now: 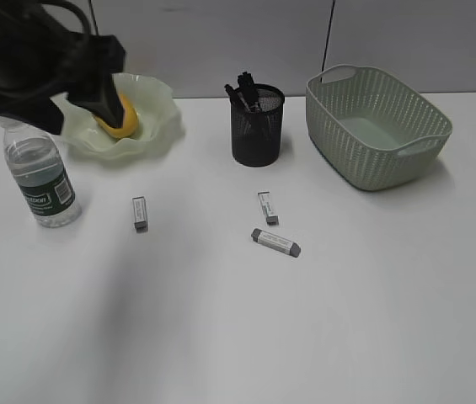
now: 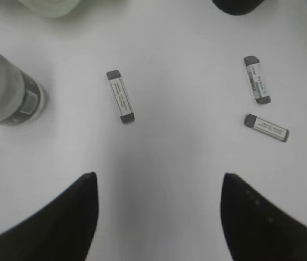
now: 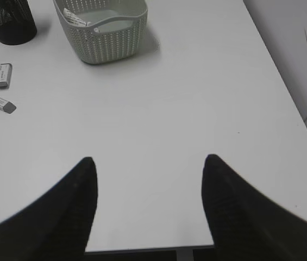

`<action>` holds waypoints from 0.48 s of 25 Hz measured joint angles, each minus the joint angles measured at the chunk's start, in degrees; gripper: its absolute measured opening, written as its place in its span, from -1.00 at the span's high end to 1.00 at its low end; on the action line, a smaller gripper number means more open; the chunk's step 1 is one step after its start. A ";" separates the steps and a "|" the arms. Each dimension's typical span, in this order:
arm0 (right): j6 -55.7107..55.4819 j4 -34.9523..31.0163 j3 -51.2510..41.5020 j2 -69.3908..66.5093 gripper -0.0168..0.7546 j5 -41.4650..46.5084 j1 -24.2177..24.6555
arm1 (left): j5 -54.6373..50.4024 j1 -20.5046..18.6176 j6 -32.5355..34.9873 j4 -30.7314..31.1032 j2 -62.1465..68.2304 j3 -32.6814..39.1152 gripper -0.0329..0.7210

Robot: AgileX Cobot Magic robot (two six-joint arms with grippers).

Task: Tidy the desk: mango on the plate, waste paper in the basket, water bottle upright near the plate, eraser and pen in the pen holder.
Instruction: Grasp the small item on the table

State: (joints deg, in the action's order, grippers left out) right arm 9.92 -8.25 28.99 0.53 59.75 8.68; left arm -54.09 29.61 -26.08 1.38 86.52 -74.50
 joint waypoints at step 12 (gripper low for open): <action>0.00 0.00 0.00 0.00 -0.30 0.00 0.00 | -1.18 8.52 -12.37 3.76 24.65 -17.19 -0.50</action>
State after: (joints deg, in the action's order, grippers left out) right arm 9.92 -8.25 28.99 0.53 59.75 8.68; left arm -55.27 38.12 -38.45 5.14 111.17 -91.69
